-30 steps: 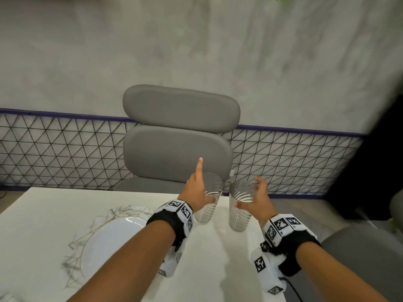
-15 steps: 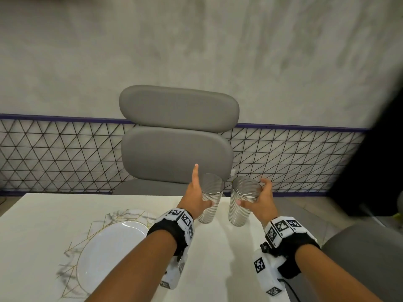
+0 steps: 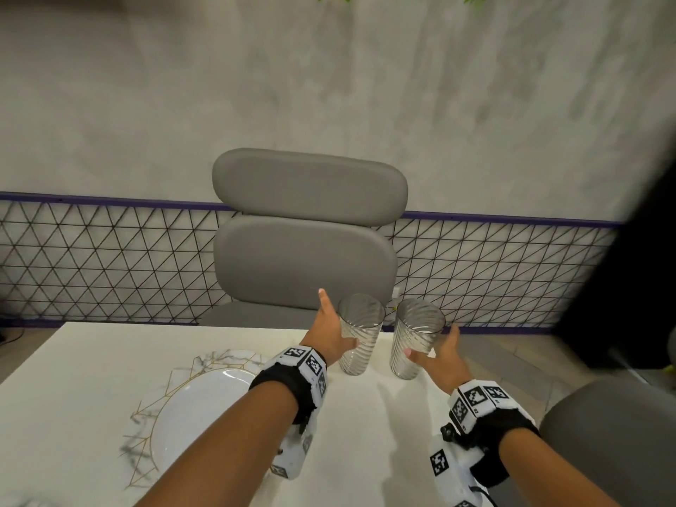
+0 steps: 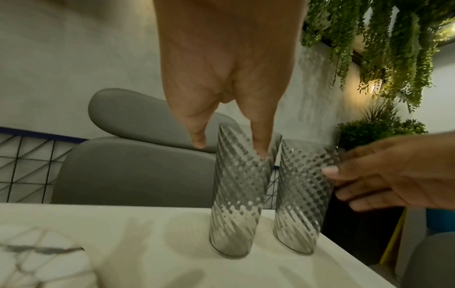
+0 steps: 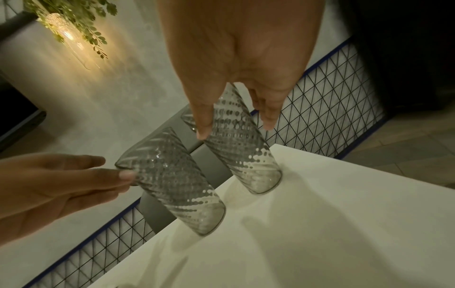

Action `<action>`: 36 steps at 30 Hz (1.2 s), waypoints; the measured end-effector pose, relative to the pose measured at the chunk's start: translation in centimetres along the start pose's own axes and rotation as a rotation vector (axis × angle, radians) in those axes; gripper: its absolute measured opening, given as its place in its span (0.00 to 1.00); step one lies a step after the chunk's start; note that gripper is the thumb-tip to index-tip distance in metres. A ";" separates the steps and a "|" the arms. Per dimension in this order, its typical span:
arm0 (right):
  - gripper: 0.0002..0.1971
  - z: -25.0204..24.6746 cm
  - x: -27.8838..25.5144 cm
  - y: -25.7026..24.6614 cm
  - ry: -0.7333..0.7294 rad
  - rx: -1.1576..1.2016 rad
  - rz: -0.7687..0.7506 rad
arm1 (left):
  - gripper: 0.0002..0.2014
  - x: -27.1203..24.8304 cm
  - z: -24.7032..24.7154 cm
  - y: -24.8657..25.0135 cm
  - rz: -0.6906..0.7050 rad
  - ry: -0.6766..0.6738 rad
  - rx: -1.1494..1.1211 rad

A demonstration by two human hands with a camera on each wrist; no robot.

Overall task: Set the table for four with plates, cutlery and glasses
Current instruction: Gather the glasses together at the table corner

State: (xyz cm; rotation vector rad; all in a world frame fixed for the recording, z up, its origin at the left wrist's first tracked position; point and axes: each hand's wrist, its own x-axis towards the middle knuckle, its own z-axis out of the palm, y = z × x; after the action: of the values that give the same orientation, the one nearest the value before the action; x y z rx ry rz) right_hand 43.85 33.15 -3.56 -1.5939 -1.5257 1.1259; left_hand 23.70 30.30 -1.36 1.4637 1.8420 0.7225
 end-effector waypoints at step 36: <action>0.36 20.1 -30.3 -5.2 -0.334 -0.795 0.156 | 0.56 -37.5 -16.9 -22.8 -0.056 -0.408 0.333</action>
State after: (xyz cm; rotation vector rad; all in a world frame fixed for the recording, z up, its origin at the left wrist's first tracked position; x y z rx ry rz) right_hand 24.93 1.68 -2.95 -2.1343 -2.2935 0.9451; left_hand 2.28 -11.54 -2.19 1.6150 1.7233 0.0734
